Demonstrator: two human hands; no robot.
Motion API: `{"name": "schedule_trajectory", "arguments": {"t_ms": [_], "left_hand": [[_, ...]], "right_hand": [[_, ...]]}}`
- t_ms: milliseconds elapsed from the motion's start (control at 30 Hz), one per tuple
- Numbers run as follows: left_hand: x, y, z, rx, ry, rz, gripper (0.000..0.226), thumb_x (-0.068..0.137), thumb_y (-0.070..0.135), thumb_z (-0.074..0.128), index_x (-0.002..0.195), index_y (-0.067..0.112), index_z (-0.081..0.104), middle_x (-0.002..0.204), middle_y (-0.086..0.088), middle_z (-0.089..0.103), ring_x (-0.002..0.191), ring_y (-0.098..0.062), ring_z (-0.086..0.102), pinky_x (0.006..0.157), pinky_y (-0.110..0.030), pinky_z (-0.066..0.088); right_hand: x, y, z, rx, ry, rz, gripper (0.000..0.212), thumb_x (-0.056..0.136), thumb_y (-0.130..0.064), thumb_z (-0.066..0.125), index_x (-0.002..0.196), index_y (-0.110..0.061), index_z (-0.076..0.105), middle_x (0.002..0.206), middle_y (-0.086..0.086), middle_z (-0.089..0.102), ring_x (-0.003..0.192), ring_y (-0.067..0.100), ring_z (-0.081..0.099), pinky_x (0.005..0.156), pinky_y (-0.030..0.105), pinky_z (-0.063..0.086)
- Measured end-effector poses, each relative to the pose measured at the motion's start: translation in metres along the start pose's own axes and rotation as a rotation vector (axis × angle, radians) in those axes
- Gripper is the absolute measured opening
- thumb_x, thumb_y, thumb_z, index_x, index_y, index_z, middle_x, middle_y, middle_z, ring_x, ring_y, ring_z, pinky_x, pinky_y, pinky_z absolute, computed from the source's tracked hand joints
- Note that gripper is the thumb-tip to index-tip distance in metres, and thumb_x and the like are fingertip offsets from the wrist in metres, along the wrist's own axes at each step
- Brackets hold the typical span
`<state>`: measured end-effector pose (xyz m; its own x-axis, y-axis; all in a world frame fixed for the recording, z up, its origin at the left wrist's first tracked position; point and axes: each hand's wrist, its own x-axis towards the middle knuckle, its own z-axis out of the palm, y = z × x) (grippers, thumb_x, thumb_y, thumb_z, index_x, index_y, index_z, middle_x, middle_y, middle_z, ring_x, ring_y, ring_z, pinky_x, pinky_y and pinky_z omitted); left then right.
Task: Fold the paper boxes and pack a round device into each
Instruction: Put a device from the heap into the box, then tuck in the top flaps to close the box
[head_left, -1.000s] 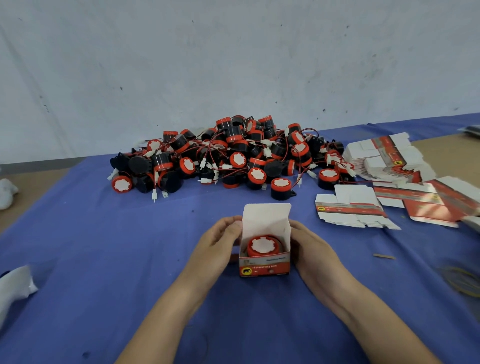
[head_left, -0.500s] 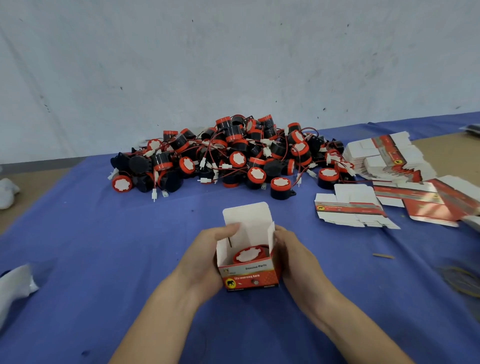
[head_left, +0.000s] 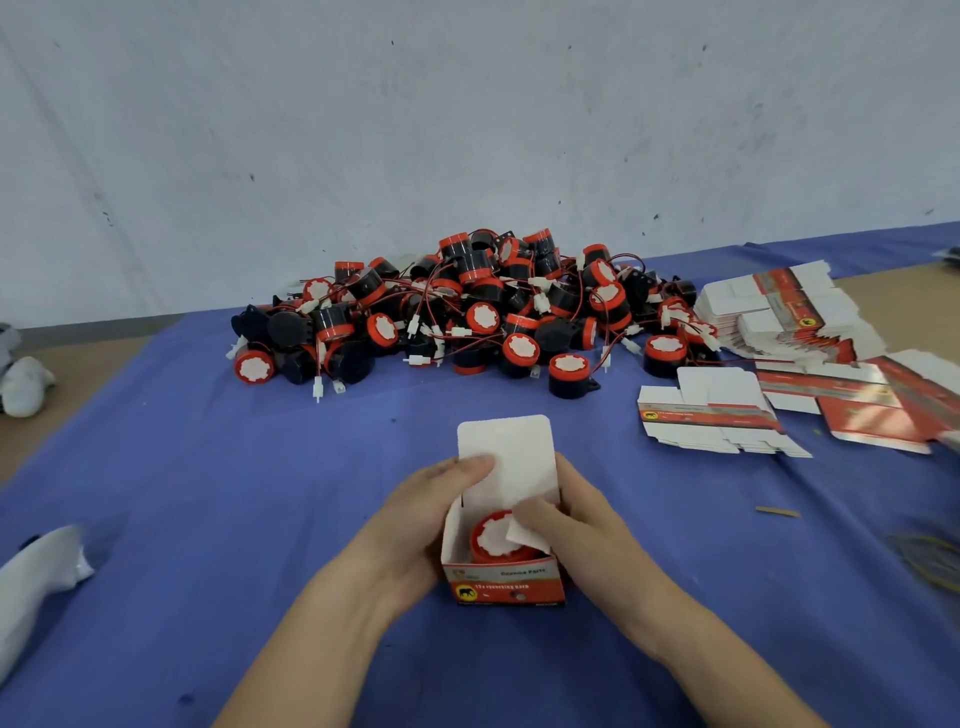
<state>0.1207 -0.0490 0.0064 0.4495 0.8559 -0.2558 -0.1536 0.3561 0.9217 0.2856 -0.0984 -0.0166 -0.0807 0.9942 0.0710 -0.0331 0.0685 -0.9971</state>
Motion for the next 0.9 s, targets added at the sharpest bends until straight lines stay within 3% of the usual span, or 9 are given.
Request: {"name": "schedule_trajectory", "arguments": {"t_ms": [133,233,333,433,533,600,667,767,900], "left_hand": [[-0.001,-0.005,0.01,0.389,0.096,0.312,0.048,0.08,0.055,0.067,0.105,0.014,0.073,0.095,0.0,0.077,0.09,-0.022,0.074,0.072,-0.031,0.06],[0.0,-0.008,0.013,0.548,0.112,0.457,0.049,0.078,0.048,0.072,0.099,0.004,0.067,0.075,0.011,0.067,0.075,-0.013,0.069,0.063,-0.025,0.054],[0.0,-0.009,0.007,0.593,0.018,0.428,0.031,0.088,0.036,0.068,0.104,0.01,0.065,0.084,0.006,0.07,0.082,-0.013,0.07,0.068,-0.024,0.055],[-0.007,-0.007,-0.008,0.644,-0.104,0.308,0.017,0.096,0.031,0.061,0.107,0.018,0.063,0.094,0.001,0.071,0.089,-0.013,0.067,0.076,-0.028,0.052],[-0.016,-0.003,-0.015,0.689,-0.102,0.312,0.005,0.098,0.029,0.061,0.097,0.032,0.065,0.091,0.005,0.07,0.086,-0.007,0.065,0.072,-0.019,0.049],[-0.021,-0.005,-0.015,0.77,-0.003,0.392,0.015,0.098,0.027,0.062,0.091,0.041,0.065,0.09,0.014,0.068,0.08,-0.002,0.061,0.068,-0.013,0.046],[-0.024,-0.008,-0.012,0.904,0.106,0.487,0.023,0.097,0.027,0.062,0.091,0.049,0.062,0.091,0.022,0.063,0.081,0.002,0.055,0.069,-0.01,0.042],[-0.034,-0.009,-0.014,1.013,0.107,0.475,0.036,0.099,0.018,0.055,0.099,0.054,0.061,0.099,0.023,0.064,0.091,-0.002,0.057,0.074,-0.015,0.046],[-0.048,-0.006,-0.023,1.048,0.011,0.459,0.053,0.101,0.004,0.044,0.113,0.05,0.067,0.117,0.031,0.06,0.119,0.003,0.051,0.095,-0.012,0.042]], "right_hand": [[0.0,-0.004,-0.004,-0.138,-0.068,-0.04,0.031,0.101,-0.01,0.055,0.121,-0.032,0.06,0.107,-0.011,0.073,0.102,0.01,0.07,0.08,0.023,0.055],[-0.001,-0.003,-0.01,-0.209,-0.061,-0.06,0.028,0.102,-0.012,0.055,0.12,-0.032,0.061,0.107,-0.01,0.073,0.102,0.011,0.069,0.084,0.026,0.056],[-0.003,0.002,-0.012,-0.21,-0.041,-0.052,0.021,0.101,-0.018,0.058,0.119,-0.029,0.063,0.107,-0.006,0.074,0.102,0.014,0.07,0.09,0.034,0.057],[-0.008,0.003,-0.012,-0.202,-0.046,-0.064,0.021,0.104,-0.026,0.053,0.118,-0.035,0.065,0.107,-0.008,0.074,0.1,0.01,0.07,0.083,0.026,0.056],[-0.016,0.003,-0.015,-0.304,-0.074,-0.077,0.025,0.108,-0.031,0.043,0.118,-0.035,0.066,0.1,-0.006,0.071,0.089,0.005,0.064,0.074,0.022,0.052],[-0.019,0.004,-0.019,-0.397,-0.101,-0.079,0.028,0.108,-0.034,0.039,0.115,-0.018,0.062,0.096,0.005,0.064,0.079,0.009,0.052,0.073,0.037,0.048],[-0.02,0.005,-0.023,-0.444,-0.094,-0.079,0.029,0.107,-0.034,0.042,0.106,-0.012,0.059,0.09,0.006,0.058,0.074,0.008,0.045,0.069,0.036,0.044],[-0.019,0.003,-0.02,-0.418,-0.035,-0.11,0.015,0.104,-0.028,0.05,0.101,-0.031,0.065,0.087,-0.013,0.062,0.073,0.004,0.055,0.066,0.02,0.047],[-0.019,0.006,-0.018,-0.411,-0.001,-0.118,0.022,0.103,-0.025,0.054,0.098,-0.045,0.063,0.106,-0.018,0.066,0.089,0.018,0.064,0.076,0.037,0.058]]}}
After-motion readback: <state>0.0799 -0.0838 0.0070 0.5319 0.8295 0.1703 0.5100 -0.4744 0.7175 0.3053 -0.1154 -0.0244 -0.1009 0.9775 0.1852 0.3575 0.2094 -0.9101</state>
